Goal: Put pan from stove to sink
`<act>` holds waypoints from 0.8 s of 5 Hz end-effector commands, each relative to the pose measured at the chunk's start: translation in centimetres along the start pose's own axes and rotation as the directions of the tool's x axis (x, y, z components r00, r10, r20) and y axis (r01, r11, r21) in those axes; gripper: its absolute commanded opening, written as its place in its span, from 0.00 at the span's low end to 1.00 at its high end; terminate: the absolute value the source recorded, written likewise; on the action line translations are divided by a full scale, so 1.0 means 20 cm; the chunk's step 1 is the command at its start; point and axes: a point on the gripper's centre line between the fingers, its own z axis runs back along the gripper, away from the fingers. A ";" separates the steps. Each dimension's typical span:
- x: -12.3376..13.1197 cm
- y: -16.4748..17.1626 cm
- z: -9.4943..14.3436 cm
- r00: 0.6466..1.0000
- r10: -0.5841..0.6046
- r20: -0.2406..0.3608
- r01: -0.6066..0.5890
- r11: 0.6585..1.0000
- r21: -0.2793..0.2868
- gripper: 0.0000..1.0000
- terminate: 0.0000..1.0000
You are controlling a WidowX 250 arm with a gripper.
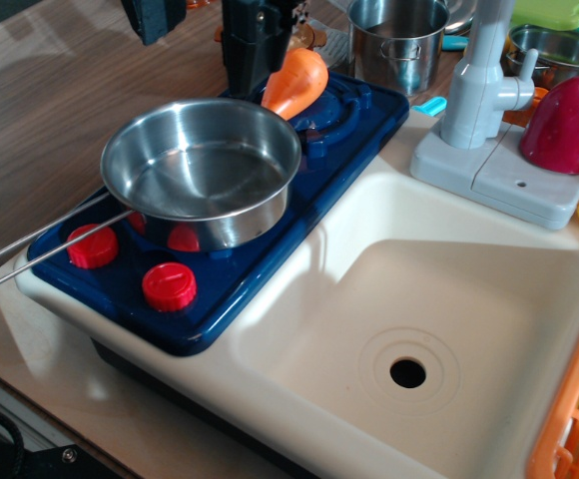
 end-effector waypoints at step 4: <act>0.02 -0.09 -0.10 0.986 0.163 0.017 -0.163 0.986 -0.019 1.00 0.00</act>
